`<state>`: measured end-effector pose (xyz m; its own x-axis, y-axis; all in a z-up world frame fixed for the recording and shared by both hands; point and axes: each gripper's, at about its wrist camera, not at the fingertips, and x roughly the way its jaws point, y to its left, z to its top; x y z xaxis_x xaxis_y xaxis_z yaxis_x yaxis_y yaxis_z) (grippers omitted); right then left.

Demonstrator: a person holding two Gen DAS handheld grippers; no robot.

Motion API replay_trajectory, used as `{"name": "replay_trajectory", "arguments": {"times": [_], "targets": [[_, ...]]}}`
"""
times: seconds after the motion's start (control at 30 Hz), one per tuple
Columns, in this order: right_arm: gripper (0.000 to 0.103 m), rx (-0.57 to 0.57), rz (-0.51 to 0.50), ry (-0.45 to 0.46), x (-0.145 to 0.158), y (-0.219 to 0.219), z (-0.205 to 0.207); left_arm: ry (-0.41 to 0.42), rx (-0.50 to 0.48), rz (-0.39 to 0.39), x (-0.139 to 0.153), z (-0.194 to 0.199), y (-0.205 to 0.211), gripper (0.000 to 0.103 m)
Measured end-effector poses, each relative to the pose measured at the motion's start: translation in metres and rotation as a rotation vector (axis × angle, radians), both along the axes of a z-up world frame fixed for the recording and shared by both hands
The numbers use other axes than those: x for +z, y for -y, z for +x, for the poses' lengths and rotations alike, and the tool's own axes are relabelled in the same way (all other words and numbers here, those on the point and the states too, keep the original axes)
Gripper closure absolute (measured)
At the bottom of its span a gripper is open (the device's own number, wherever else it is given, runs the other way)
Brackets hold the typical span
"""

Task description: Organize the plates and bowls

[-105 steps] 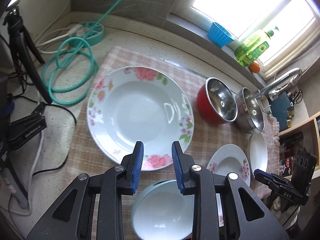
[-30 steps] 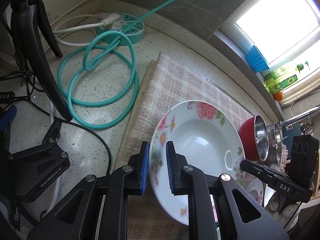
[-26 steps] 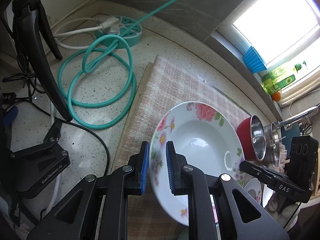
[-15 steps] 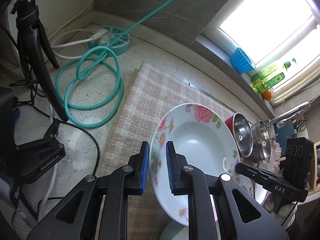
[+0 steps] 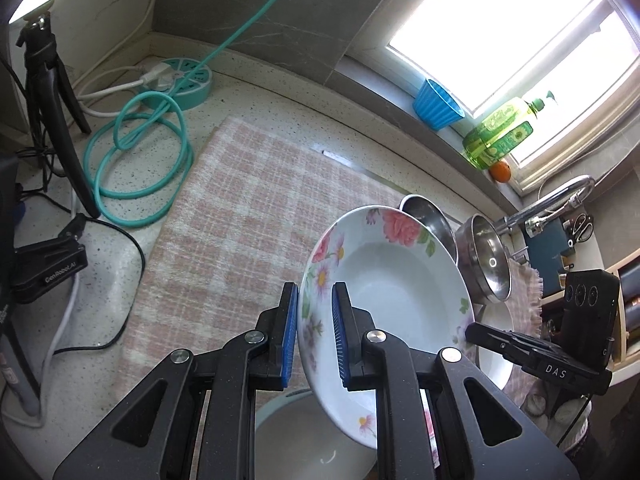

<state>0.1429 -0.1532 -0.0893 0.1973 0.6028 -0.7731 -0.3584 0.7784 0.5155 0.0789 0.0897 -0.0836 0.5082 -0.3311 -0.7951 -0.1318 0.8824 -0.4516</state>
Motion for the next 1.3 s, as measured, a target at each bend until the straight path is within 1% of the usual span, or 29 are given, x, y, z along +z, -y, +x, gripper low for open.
{"name": "replay_trajectory", "arguments": {"times": [0.2,0.43,0.63,0.83,0.93,1.3], "targets": [[0.093,-0.024,-0.022,-0.006,0.0,0.033,-0.016,-0.01,-0.051,-0.009,-0.001,-0.007,0.032,0.088],[0.093,-0.058,-0.043,-0.029,-0.007,0.068,-0.032,-0.014,-0.11,-0.009,0.001,-0.014,0.069,0.088],[0.093,-0.081,-0.061,-0.048,-0.014,0.092,-0.038,-0.037,-0.155,-0.005,-0.006,-0.022,0.094,0.088],[0.093,-0.085,-0.081,-0.081,-0.024,0.104,-0.046,-0.075,-0.196,0.021,-0.015,-0.027,0.111,0.088],[0.093,-0.087,-0.086,-0.093,-0.029,0.109,-0.051,-0.086,-0.218,0.051,-0.018,-0.028,0.118,0.088],[0.093,-0.1,-0.091,-0.13,-0.041,0.117,-0.067,-0.131,-0.289,0.119,-0.028,-0.028,0.132,0.088]]}}
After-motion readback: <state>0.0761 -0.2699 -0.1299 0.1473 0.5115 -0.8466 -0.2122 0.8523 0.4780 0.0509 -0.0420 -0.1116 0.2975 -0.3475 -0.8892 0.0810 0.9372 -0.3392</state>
